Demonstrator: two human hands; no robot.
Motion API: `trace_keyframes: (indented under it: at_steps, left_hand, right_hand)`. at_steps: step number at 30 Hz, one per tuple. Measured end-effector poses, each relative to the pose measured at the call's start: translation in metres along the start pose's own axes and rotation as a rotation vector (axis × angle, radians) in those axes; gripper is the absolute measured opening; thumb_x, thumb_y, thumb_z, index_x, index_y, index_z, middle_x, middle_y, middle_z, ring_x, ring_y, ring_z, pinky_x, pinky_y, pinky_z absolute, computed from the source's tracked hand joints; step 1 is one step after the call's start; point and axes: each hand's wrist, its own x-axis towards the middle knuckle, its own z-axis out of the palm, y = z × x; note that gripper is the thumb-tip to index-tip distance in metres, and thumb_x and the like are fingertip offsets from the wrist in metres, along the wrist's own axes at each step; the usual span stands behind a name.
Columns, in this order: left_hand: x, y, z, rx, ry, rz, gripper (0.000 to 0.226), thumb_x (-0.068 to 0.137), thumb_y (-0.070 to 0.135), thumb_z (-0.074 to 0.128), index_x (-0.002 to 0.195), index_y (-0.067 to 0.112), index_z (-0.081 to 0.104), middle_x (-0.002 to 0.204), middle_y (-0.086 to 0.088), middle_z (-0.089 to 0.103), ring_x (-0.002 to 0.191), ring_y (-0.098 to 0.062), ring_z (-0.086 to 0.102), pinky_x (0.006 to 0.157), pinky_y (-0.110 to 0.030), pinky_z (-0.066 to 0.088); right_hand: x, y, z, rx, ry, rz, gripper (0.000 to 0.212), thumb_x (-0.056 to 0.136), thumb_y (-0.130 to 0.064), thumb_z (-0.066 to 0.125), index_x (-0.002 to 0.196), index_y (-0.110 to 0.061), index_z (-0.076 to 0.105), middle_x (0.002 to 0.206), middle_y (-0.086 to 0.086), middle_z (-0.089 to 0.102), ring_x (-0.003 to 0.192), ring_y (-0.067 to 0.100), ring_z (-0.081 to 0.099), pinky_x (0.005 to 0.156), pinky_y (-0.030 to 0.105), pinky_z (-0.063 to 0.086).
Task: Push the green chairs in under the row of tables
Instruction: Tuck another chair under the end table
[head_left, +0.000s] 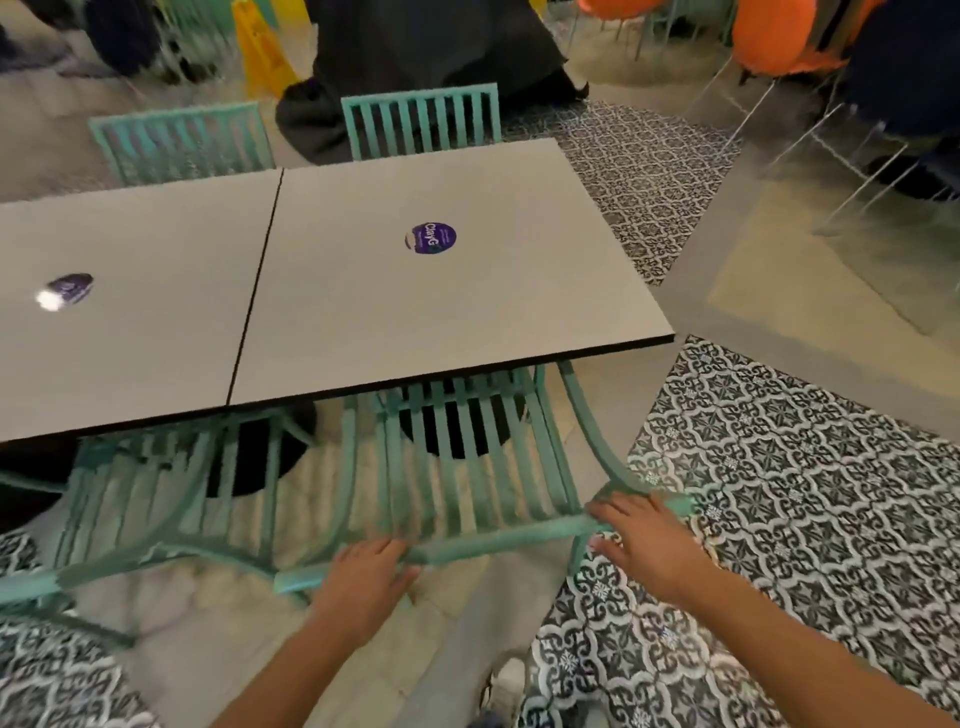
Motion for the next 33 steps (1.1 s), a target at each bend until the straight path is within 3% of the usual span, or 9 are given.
trace_keyframes:
  at_steps: [2,5,10,14,16,20,22,27,33]
  left_hand:
    - [-0.001,-0.004,0.009,0.018,0.068,-0.071,0.078,0.082,0.072,0.011,0.116,0.026,0.064,0.107,0.005,0.068,0.098,-0.025,0.066,0.086,-0.04,0.045]
    - [-0.004,0.0,0.014,0.074,0.047,-0.157,0.091,0.078,0.08,-0.002,0.122,0.031,0.06,0.115,0.009,0.065,0.109,-0.022,0.06,0.094,-0.04,0.041]
    - [-0.004,0.011,0.0,0.109,-0.024,-0.181,0.05,0.093,0.062,0.027,0.124,0.032,0.053,0.122,0.01,0.059,0.116,-0.018,0.053,0.095,-0.035,0.037]
    - [-0.001,0.008,-0.004,0.103,-0.118,-0.187,0.04,0.097,0.056,0.032,0.124,0.033,0.05,0.122,0.008,0.056,0.118,-0.017,0.049,0.096,-0.035,0.037]
    - [0.002,0.005,-0.005,0.106,-0.135,-0.184,0.04,0.097,0.055,0.032,0.124,0.031,0.049,0.123,0.007,0.055,0.118,-0.018,0.048,0.097,-0.037,0.037]
    - [0.007,-0.001,-0.004,0.089,-0.098,-0.159,0.04,0.097,0.056,0.029,0.123,0.032,0.048,0.116,0.009,0.055,0.113,-0.017,0.05,0.094,-0.038,0.038]
    - [0.011,-0.003,-0.005,0.086,-0.076,-0.143,0.039,0.096,0.056,0.029,0.121,0.033,0.048,0.112,0.009,0.055,0.11,-0.016,0.052,0.092,-0.038,0.038]
    - [0.018,-0.006,-0.006,0.093,-0.055,-0.129,0.039,0.097,0.057,0.028,0.122,0.034,0.048,0.111,0.009,0.056,0.108,-0.016,0.052,0.093,-0.038,0.039]
    - [0.025,-0.006,-0.014,0.074,-0.071,-0.143,0.039,0.097,0.056,0.029,0.126,0.036,0.047,0.112,0.009,0.055,0.111,-0.016,0.05,0.096,-0.039,0.035]
  right_hand:
    - [0.004,0.01,-0.003,-0.037,-0.004,-0.022,0.045,0.096,-0.053,0.03,0.139,-0.042,0.035,0.137,-0.015,0.048,0.131,0.011,0.039,0.117,0.046,0.007]
    - [0.011,0.021,-0.004,-0.114,-0.049,-0.025,0.056,0.089,-0.06,0.015,0.138,-0.044,0.035,0.131,-0.016,0.053,0.126,0.01,0.045,0.115,0.055,0.013]
    - [0.011,0.023,-0.006,-0.107,-0.015,-0.058,0.088,0.068,-0.072,-0.012,0.133,-0.042,0.038,0.128,-0.015,0.054,0.124,0.013,0.048,0.114,0.057,0.015]
    - [0.012,0.024,-0.003,-0.13,0.016,-0.06,0.108,0.058,-0.074,-0.033,0.135,-0.042,0.036,0.13,-0.015,0.053,0.126,0.014,0.046,0.113,0.057,0.017]
    - [0.013,0.022,-0.003,-0.131,0.008,-0.042,0.103,0.063,-0.074,-0.028,0.136,-0.041,0.037,0.131,-0.015,0.052,0.127,0.014,0.044,0.113,0.056,0.015]
    - [0.017,0.017,-0.005,-0.157,0.012,-0.011,0.071,0.082,-0.066,-0.001,0.134,-0.04,0.039,0.13,-0.017,0.053,0.128,0.011,0.044,0.114,0.056,0.015]
    - [0.021,0.017,-0.004,-0.154,0.029,0.006,0.074,0.082,-0.067,-0.005,0.133,-0.039,0.041,0.129,-0.016,0.053,0.127,0.012,0.045,0.114,0.056,0.016]
    - [0.029,0.018,-0.008,-0.12,0.02,0.027,0.057,0.088,-0.062,0.014,0.131,-0.037,0.043,0.128,-0.014,0.053,0.127,0.014,0.043,0.114,0.057,0.014]
    - [0.034,0.016,-0.014,-0.12,0.021,0.028,0.069,0.08,-0.065,0.002,0.129,-0.039,0.042,0.125,-0.016,0.053,0.126,0.013,0.043,0.115,0.056,0.013]
